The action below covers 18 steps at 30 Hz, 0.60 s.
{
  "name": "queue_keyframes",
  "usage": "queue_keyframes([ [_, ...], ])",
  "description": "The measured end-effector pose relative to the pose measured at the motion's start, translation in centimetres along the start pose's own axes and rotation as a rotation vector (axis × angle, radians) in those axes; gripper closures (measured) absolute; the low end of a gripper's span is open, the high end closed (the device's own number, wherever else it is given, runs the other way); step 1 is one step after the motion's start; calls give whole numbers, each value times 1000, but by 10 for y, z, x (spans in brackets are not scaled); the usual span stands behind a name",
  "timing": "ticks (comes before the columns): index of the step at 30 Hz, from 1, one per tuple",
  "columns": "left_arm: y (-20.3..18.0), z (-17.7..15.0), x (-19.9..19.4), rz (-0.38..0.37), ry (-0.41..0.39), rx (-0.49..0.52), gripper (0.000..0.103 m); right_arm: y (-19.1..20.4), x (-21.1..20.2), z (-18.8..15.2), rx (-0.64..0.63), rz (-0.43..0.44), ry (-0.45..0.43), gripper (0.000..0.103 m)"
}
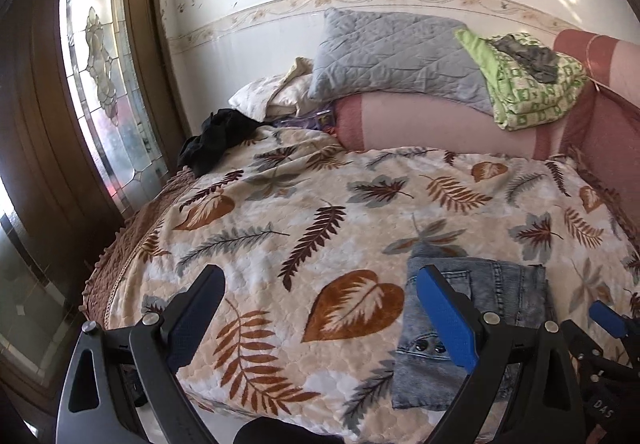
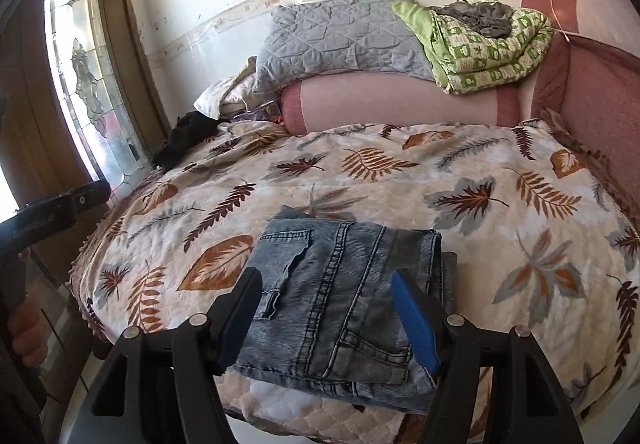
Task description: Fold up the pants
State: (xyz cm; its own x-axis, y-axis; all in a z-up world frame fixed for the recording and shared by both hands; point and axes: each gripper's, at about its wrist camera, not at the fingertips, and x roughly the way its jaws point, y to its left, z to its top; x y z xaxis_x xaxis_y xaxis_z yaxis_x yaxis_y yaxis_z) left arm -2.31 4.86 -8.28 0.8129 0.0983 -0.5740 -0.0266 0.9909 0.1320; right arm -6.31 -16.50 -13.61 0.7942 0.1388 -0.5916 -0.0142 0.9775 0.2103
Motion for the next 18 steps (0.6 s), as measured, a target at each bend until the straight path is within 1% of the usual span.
queue_keyframes([
  [5,-5,-2,-8,-15,-7,18,6,5,-3,-2,-6,6,4,33],
  [12,-4,-2,-9,-24,-10,12,6,12,-1,-3,-20,18,7,32],
  [15,-3,-2,-5,-44,-3,1,6,12,3,-4,-19,20,12,32],
  [18,-5,-4,9,-54,19,-5,6,10,9,-5,-18,14,21,32],
])
